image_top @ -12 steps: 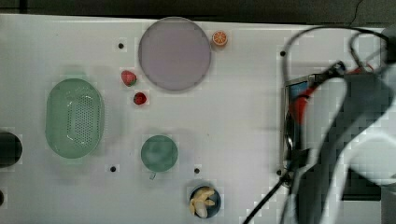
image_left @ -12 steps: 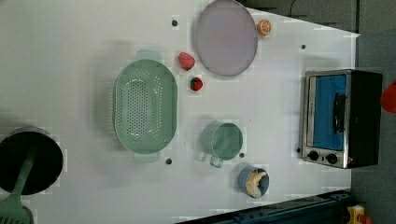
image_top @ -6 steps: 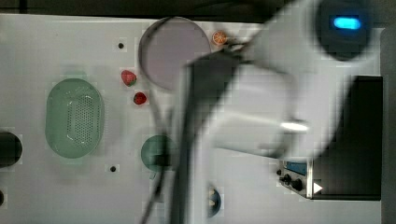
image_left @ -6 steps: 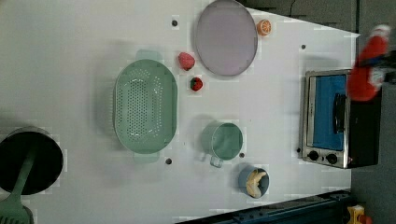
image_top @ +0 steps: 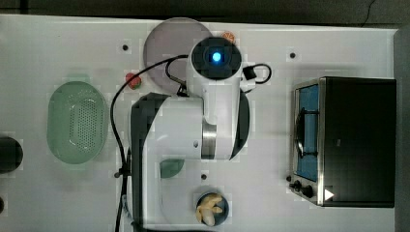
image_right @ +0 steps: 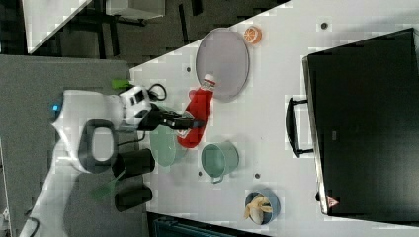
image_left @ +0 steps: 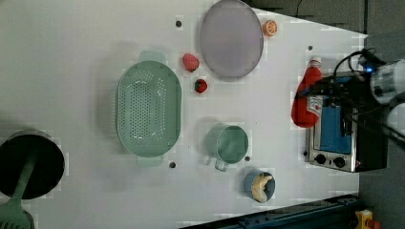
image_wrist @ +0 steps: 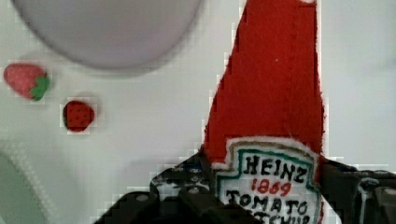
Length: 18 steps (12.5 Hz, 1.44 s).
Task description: Pick Ketchup from oven and place it on table.
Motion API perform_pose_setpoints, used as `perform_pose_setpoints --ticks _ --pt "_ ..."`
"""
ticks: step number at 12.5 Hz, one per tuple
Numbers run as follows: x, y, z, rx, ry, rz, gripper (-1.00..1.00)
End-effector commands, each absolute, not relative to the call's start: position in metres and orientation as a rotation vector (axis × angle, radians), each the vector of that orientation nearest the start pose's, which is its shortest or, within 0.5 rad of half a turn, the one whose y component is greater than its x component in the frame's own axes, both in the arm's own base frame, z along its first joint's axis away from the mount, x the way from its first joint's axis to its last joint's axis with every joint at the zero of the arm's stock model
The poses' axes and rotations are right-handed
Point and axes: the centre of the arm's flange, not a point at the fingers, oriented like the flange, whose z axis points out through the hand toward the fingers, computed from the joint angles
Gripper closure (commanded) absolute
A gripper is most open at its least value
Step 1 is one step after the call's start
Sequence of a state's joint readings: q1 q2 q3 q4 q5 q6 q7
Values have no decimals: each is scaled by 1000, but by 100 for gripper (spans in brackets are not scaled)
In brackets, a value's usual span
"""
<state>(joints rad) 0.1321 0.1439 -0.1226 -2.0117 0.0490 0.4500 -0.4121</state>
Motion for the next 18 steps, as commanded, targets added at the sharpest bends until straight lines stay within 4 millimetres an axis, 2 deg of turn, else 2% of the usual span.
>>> perform_pose_setpoints --ticks 1,5,7,10,11,12,14,15,16,18 --pt "560 -2 357 -3043 741 146 -29" --pt "530 -17 275 -3052 793 219 -29" --pt "515 -20 242 -3054 803 158 -29" --pt "501 -26 207 -3057 822 87 -29" --pt "500 -29 200 -3058 830 67 -35" --pt "500 -30 194 -3058 833 47 -54" --pt "500 -31 192 -3057 840 42 -97" --pt "506 -32 203 -3045 857 8 -100" --pt "513 -34 223 -3018 910 -39 -100" --pt "529 -40 280 -2926 1082 -104 -100"
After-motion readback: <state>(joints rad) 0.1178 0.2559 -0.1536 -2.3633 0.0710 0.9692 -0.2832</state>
